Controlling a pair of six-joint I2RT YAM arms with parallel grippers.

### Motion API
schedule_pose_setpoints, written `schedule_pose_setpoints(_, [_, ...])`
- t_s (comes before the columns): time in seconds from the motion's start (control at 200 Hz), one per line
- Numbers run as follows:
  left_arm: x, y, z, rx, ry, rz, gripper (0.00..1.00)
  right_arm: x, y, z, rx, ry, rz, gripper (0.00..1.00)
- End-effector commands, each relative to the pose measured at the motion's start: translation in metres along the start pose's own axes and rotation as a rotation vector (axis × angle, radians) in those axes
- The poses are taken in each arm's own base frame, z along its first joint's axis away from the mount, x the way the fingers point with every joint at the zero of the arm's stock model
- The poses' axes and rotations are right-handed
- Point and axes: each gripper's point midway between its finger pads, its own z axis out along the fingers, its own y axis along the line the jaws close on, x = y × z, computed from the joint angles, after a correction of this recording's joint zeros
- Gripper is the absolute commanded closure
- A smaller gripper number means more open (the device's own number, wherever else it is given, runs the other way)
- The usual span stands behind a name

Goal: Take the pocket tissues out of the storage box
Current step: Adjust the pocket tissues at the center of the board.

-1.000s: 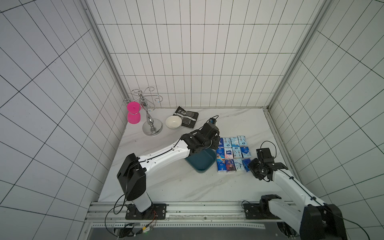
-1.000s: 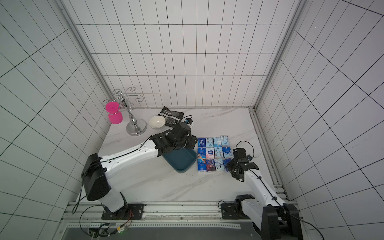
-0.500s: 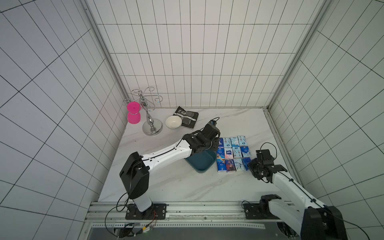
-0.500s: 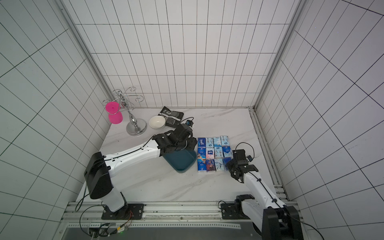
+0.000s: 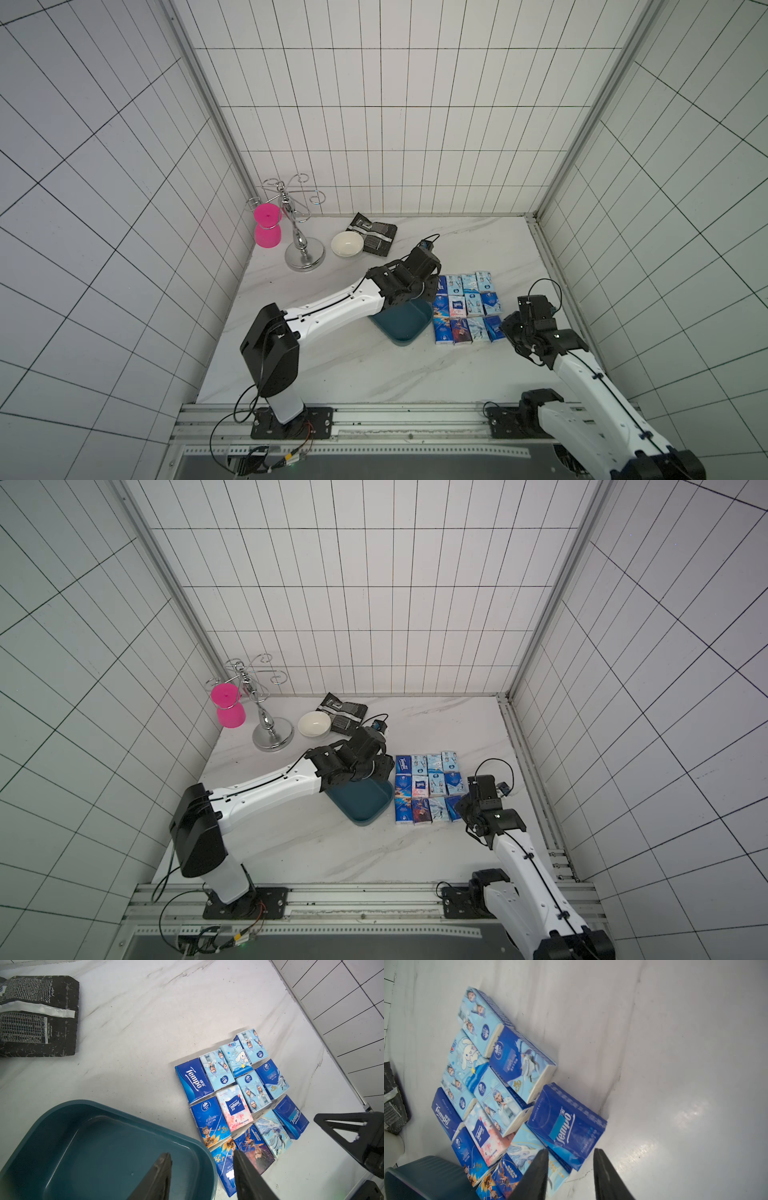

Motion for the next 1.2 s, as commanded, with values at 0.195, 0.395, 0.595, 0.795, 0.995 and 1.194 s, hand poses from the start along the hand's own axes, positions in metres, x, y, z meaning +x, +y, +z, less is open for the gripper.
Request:
schedule_pose_setpoints(0.195, [-0.002, 0.0, -0.004, -0.025, -0.008, 0.021, 0.49, -0.024, -0.008, 0.016, 0.086, -0.033, -0.092, 0.77])
schedule_pose_setpoints(0.395, [-0.003, 0.004, 0.0, -0.053, -0.008, 0.017, 0.49, -0.025, -0.025, 0.029, 0.099, -0.006, -0.094, 0.81])
schedule_pose_setpoints(0.595, [0.002, 0.005, 0.001, -0.057, 0.003, 0.014, 0.49, -0.01, -0.027, 0.041, 0.072, 0.051, -0.109, 0.79])
schedule_pose_setpoints(0.795, [0.004, 0.007, 0.002, -0.067, 0.005, 0.015, 0.49, 0.002, -0.034, 0.048, 0.071, 0.082, -0.102, 0.79])
schedule_pose_setpoints(0.995, [0.003, 0.008, 0.0, -0.07, -0.001, 0.014, 0.49, 0.008, -0.038, 0.049, 0.064, 0.095, -0.096, 0.79])
schedule_pose_setpoints(1.194, [0.004, 0.008, 0.001, -0.07, 0.003, 0.011, 0.49, 0.004, -0.042, 0.044, 0.09, 0.068, -0.115, 0.77])
